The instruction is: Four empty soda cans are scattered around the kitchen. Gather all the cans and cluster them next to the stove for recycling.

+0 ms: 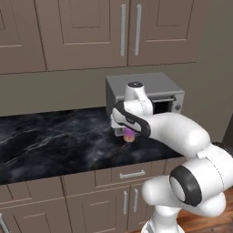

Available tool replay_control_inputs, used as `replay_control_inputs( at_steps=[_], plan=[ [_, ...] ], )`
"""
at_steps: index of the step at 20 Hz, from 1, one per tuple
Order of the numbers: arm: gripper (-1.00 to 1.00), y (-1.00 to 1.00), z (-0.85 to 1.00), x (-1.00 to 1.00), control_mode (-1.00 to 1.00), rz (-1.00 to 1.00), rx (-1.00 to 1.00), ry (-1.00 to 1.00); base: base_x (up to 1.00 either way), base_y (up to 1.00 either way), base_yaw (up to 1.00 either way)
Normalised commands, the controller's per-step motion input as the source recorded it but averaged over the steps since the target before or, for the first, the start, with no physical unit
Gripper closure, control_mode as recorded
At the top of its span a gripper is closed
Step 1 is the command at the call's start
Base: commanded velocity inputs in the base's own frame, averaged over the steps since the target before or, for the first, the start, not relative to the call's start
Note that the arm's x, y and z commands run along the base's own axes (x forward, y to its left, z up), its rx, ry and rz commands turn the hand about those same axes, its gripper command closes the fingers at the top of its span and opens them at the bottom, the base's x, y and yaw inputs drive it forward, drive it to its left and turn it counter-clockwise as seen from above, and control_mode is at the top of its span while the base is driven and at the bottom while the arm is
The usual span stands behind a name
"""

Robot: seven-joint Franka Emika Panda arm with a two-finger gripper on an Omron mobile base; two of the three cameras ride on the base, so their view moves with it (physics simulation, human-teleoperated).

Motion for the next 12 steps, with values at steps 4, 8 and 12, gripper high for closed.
replay_control_inputs(
  at_steps=[4, 8, 12],
  plan=[
    [1.0, -0.22, 0.28, -0.09, -1.0, 0.0, 0.0, -0.01, 0.0, 0.0, 0.0],
    [1.0, -0.27, 0.28, -0.19, -1.0, 0.0, 0.0, -0.04, 0.0, 0.0, 0.0],
    [1.0, -0.28, 0.29, -0.26, -1.0, 0.0, 0.0, -0.05, 0.0, 0.0, 0.0]
  ],
)
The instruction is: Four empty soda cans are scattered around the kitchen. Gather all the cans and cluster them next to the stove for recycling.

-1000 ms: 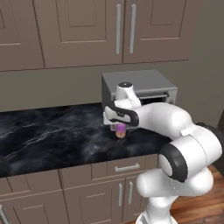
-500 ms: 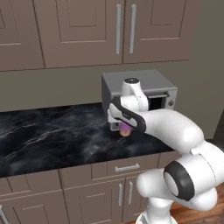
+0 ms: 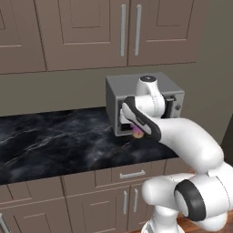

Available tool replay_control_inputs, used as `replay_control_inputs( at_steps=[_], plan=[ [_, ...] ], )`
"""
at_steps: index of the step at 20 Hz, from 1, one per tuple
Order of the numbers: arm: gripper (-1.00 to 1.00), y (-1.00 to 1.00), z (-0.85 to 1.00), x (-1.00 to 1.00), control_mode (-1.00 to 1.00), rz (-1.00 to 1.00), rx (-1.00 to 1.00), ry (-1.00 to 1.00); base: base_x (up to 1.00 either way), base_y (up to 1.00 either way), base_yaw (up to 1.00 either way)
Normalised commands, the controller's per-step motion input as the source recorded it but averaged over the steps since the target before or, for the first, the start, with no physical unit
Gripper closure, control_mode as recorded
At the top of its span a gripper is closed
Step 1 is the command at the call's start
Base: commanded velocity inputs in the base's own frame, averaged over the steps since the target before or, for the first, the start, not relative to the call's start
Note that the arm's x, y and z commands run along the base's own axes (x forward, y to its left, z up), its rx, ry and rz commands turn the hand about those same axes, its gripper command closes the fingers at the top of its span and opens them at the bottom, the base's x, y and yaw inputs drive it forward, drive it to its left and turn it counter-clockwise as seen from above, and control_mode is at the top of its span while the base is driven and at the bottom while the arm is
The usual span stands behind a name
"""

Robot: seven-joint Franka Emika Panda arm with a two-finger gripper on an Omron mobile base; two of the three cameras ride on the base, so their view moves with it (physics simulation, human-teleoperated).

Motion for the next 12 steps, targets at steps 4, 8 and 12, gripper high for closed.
replay_control_inputs(
  at_steps=[4, 8, 12],
  plan=[
    [1.0, -0.21, 0.26, -0.3, -1.0, 0.0, 0.0, -0.02, 0.0, 0.0, 0.0],
    [1.0, -0.15, 0.14, -0.3, -1.0, 0.0, 0.0, -0.01, 0.0, 0.0, 0.0],
    [1.0, -0.22, 0.12, -0.28, -1.0, 0.0, 0.0, -0.01, 0.0, 0.0, 0.0]
  ],
)
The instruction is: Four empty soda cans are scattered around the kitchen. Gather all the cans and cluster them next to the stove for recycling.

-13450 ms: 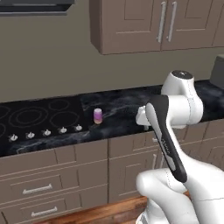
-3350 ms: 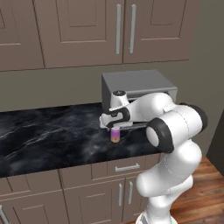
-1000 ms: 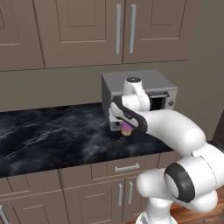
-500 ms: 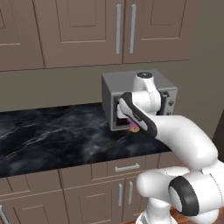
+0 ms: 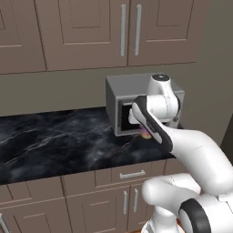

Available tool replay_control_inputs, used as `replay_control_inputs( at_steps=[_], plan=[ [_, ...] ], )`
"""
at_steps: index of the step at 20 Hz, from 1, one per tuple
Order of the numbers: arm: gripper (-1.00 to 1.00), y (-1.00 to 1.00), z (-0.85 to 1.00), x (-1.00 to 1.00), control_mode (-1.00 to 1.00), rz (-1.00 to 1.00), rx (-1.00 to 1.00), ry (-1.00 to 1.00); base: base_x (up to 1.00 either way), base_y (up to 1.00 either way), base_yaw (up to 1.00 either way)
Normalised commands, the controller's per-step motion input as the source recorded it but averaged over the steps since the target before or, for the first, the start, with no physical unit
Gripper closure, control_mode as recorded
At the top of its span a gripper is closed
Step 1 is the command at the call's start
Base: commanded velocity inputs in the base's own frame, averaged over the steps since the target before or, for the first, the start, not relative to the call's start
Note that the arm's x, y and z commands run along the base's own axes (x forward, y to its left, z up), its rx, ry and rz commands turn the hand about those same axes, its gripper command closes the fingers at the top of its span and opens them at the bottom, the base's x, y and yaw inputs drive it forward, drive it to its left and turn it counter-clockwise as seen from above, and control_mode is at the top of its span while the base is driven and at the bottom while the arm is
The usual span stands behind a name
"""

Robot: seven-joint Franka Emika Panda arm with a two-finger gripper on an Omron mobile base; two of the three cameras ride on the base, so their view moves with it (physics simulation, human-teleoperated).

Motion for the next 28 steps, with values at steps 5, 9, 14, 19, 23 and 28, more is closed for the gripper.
replay_control_inputs(
  at_steps=[5, 9, 14, 19, 23, 28],
  plan=[
    [1.0, -0.21, 0.13, -0.33, -1.0, 0.0, 0.0, 0.0, 0.0, 0.0, 0.0],
    [1.0, -0.14, 0.08, -0.28, 1.0, 0.0, 0.0, 0.0, -0.1, -0.03, 0.0],
    [1.0, 0.0, 0.0, 0.0, 1.0, 0.0, 0.0, 0.0, -0.45, 0.01, 0.0],
    [1.0, 0.0, 0.0, 0.0, 1.0, 0.0, 0.0, 0.0, -0.62, 0.19, 0.0],
    [1.0, 0.0, 0.0, 0.0, 1.0, 0.0, 0.0, 0.0, -0.45, 0.73, 0.0],
    [1.0, 0.0, 0.0, 0.0, 1.0, 0.0, 0.0, 0.0, -0.15, 1.0, 0.0]
  ],
)
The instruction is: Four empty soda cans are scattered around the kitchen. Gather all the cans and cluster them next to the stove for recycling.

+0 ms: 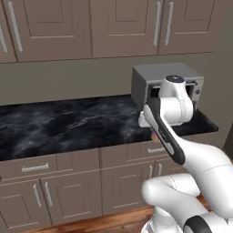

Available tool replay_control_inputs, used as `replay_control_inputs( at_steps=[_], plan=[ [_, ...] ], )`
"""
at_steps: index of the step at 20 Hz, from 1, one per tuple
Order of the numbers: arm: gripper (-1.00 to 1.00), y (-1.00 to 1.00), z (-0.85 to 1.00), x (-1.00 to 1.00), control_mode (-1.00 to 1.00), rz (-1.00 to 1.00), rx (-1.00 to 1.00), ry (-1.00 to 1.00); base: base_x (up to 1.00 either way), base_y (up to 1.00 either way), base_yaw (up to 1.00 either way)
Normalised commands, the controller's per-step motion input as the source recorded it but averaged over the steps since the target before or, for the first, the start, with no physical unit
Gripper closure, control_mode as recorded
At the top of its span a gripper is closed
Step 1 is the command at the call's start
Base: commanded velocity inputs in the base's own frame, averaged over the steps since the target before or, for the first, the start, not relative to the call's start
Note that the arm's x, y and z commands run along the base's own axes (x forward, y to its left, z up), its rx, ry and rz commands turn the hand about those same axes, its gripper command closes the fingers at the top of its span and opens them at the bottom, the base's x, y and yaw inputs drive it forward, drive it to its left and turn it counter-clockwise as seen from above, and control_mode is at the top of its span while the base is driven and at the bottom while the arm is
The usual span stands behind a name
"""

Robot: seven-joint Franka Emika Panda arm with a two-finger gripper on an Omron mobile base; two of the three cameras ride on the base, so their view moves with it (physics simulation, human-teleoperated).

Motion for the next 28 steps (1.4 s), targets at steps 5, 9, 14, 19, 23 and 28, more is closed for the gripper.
replay_control_inputs(
  at_steps=[5, 9, 14, 19, 23, 28],
  plan=[
    [1.0, 0.0, 0.0, 0.0, 1.0, 0.0, 0.0, 0.0, -0.01, 1.0, 0.0],
    [1.0, 0.0, 0.0, 0.0, 1.0, 0.0, 0.0, 0.0, 0.0, 1.0, 0.0],
    [1.0, 0.0, 0.0, 0.0, 1.0, 0.0, 0.0, 0.0, 0.03, 1.0, 0.0],
    [1.0, 0.0, 0.0, 0.0, 1.0, 0.0, 0.0, 0.0, 0.13, 1.0, -0.02],
    [1.0, 0.0, 0.0, 0.0, 1.0, 0.0, 0.0, 0.0, 0.21, 1.0, -0.05],
    [1.0, 0.0, 0.0, 0.0, 1.0, 0.0, 0.0, 0.0, 0.33, 0.9, -0.08]
  ],
)
